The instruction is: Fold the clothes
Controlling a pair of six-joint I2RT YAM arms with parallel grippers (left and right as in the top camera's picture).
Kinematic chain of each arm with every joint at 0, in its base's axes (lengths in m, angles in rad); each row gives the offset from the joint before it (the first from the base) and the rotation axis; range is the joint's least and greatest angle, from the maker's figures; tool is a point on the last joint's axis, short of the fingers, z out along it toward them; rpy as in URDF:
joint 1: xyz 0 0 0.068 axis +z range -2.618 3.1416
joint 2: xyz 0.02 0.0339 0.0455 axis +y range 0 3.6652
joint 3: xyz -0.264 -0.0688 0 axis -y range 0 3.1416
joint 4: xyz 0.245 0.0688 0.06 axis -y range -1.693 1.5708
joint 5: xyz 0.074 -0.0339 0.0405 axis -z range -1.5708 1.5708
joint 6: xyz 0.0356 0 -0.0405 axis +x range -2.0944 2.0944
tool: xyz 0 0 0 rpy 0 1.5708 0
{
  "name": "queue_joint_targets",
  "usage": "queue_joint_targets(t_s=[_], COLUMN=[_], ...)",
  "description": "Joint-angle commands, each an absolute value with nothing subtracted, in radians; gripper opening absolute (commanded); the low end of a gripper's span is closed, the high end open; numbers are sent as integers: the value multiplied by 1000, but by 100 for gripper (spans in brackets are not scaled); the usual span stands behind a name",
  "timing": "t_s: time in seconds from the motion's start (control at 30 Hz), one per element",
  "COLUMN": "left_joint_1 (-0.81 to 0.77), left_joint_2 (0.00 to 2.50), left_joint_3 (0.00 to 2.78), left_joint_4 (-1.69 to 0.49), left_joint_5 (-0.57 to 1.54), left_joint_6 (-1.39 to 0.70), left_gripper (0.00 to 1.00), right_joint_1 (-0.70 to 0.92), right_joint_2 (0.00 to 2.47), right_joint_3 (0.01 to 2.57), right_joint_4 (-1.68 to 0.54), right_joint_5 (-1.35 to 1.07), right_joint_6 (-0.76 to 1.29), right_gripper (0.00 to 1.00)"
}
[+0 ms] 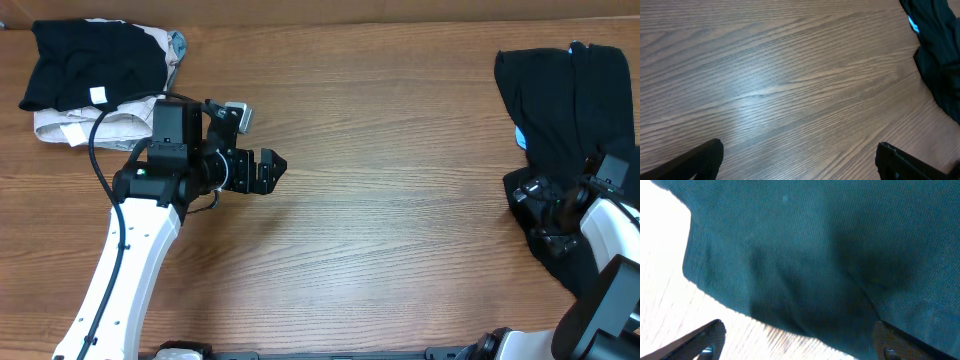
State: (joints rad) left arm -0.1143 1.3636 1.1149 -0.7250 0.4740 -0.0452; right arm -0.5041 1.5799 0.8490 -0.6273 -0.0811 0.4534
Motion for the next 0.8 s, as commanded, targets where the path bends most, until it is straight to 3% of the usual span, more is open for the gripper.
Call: queue_joint_targets(t_s=[0.0,0.23,0.47,0.53,0.77], left_joint_1=[-126,-127,-127,-127,-127], left_joint_2=[1370,1370,1370,1370,1370], left_joint_3=[1130,1131,1130,1130,1131], left_joint_4=[-721,-721,-721,-721,-698], left_joint_5=[463,461,431,405,381], left_joint_6=[-23,-26,-22,-22,-21], left_gripper=[100,100,100,100,100], right_joint_1=[-505,-505,-505,-505,-503], right_joint_2=[1575,1575,1575,1575,1575], right_joint_3=[806,765,764,764,770], right_joint_4=[-603,-579,-566,-561,-559], right_joint_5=[-57,-57,-57,-57,-186], right_joint_6=[466,465,455,433,351], right_gripper=[93,75,17,7,4])
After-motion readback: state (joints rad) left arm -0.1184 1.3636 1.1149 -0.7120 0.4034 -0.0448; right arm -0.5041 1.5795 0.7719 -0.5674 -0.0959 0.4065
